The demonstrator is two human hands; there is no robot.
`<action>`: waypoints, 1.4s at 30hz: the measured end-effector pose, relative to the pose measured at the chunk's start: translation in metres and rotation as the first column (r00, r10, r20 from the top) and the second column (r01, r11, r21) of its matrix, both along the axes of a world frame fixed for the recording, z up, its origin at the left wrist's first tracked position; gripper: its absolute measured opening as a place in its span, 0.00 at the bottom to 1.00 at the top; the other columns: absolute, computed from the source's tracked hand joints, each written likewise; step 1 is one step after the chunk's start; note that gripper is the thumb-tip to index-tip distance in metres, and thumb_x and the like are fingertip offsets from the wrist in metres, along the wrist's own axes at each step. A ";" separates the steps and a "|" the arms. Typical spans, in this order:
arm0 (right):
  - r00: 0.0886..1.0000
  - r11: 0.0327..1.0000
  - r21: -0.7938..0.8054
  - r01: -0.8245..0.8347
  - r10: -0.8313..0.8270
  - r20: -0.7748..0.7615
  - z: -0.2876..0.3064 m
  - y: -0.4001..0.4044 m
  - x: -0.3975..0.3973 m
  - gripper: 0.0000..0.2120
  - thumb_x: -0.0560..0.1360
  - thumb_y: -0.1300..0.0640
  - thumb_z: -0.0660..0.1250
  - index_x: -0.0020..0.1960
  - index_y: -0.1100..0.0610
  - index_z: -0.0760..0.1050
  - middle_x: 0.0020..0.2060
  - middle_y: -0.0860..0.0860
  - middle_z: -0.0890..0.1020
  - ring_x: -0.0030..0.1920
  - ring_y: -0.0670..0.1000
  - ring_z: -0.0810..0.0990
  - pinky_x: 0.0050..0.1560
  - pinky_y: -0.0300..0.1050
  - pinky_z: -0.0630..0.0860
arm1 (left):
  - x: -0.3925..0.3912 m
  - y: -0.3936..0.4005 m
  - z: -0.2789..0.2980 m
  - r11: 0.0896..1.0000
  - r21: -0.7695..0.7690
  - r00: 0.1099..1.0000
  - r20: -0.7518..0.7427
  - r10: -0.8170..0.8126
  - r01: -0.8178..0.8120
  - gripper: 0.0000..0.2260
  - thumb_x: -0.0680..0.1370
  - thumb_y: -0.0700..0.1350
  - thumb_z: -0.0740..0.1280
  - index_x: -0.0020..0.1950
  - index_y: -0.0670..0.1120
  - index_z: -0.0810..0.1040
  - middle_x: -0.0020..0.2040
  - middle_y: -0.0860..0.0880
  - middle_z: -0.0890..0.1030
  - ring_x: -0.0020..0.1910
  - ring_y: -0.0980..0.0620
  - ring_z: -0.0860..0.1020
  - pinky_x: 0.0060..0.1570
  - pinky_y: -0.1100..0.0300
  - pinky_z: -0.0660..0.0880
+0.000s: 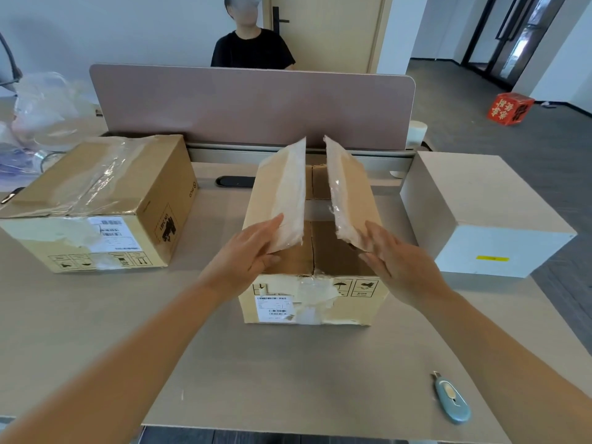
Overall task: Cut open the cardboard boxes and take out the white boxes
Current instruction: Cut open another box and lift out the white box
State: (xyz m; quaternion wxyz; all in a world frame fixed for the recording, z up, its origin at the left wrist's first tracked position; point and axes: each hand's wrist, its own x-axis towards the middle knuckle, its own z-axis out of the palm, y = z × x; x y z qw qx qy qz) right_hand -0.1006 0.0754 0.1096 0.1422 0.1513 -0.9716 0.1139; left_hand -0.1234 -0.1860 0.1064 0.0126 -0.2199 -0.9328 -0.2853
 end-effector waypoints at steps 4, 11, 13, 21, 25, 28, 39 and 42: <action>0.987 0.993 0.072 -0.097 0.105 -0.122 0.001 -0.009 0.000 0.29 0.71 0.60 0.69 0.67 0.54 0.59 0.59 0.63 0.76 0.46 0.63 0.82 0.30 0.48 0.78 | -0.004 0.000 0.013 0.924 -0.367 0.955 -0.221 -0.198 0.106 0.37 0.74 0.43 0.69 0.71 0.61 0.47 0.73 0.40 0.63 0.68 0.37 0.66 0.66 0.42 0.64; 0.912 0.953 0.297 -0.056 0.170 -0.374 0.003 -0.006 0.003 0.41 0.57 0.69 0.76 0.65 0.51 0.64 0.62 0.60 0.64 0.60 0.64 0.71 0.49 0.60 0.77 | -0.008 -0.004 0.023 0.756 -0.654 0.742 -0.507 -0.439 0.000 0.40 0.58 0.51 0.80 0.65 0.53 0.65 0.64 0.39 0.65 0.59 0.39 0.73 0.55 0.39 0.72; 0.880 0.943 0.333 -0.002 0.160 -0.447 0.005 -0.005 0.004 0.33 0.63 0.66 0.70 0.65 0.52 0.64 0.63 0.60 0.64 0.61 0.63 0.66 0.58 0.61 0.72 | -0.003 -0.006 0.029 0.728 -0.673 0.743 -0.554 -0.376 -0.133 0.39 0.56 0.59 0.77 0.63 0.50 0.67 0.64 0.38 0.65 0.60 0.35 0.73 0.58 0.34 0.65; 0.902 0.812 0.426 0.400 -0.267 -0.339 0.018 -0.015 0.020 0.32 0.68 0.51 0.68 0.62 0.72 0.67 0.70 0.64 0.61 0.70 0.60 0.55 0.72 0.56 0.41 | 0.031 -0.013 0.032 0.642 -0.493 0.788 -0.529 0.315 -0.587 0.53 0.62 0.72 0.60 0.71 0.31 0.59 0.74 0.34 0.51 0.72 0.38 0.45 0.67 0.39 0.33; 0.886 0.711 0.576 0.404 -0.461 -0.053 0.023 -0.017 0.023 0.34 0.77 0.40 0.49 0.64 0.70 0.69 0.70 0.69 0.60 0.74 0.64 0.48 0.65 0.58 0.25 | 0.033 -0.008 0.026 0.477 -0.637 0.789 -0.403 0.464 -0.606 0.49 0.68 0.75 0.47 0.72 0.35 0.59 0.76 0.37 0.45 0.74 0.37 0.38 0.68 0.40 0.34; 0.840 0.735 0.529 0.425 -0.538 0.072 0.014 -0.016 0.019 0.38 0.76 0.35 0.44 0.72 0.66 0.55 0.71 0.70 0.56 0.73 0.67 0.48 0.66 0.60 0.27 | 0.028 -0.006 0.014 0.510 -0.663 0.803 -0.249 0.541 -0.549 0.48 0.68 0.75 0.42 0.74 0.40 0.58 0.75 0.38 0.53 0.74 0.37 0.45 0.70 0.40 0.39; 0.786 0.835 -0.140 0.533 -0.427 0.448 -0.021 -0.039 -0.016 0.43 0.67 0.33 0.64 0.70 0.59 0.54 0.61 0.59 0.71 0.60 0.59 0.71 0.52 0.50 0.71 | -0.016 -0.004 -0.017 0.856 -0.168 0.776 0.363 0.515 -0.489 0.43 0.71 0.65 0.65 0.76 0.48 0.46 0.67 0.46 0.71 0.63 0.42 0.72 0.59 0.51 0.69; 0.797 0.821 -0.207 0.531 -0.402 0.451 -0.021 -0.052 -0.026 0.46 0.64 0.33 0.68 0.70 0.59 0.55 0.60 0.57 0.70 0.60 0.59 0.71 0.54 0.49 0.70 | -0.027 -0.015 -0.017 0.841 -0.062 0.761 0.394 0.515 -0.537 0.41 0.70 0.61 0.69 0.74 0.48 0.53 0.63 0.46 0.73 0.59 0.43 0.74 0.56 0.52 0.70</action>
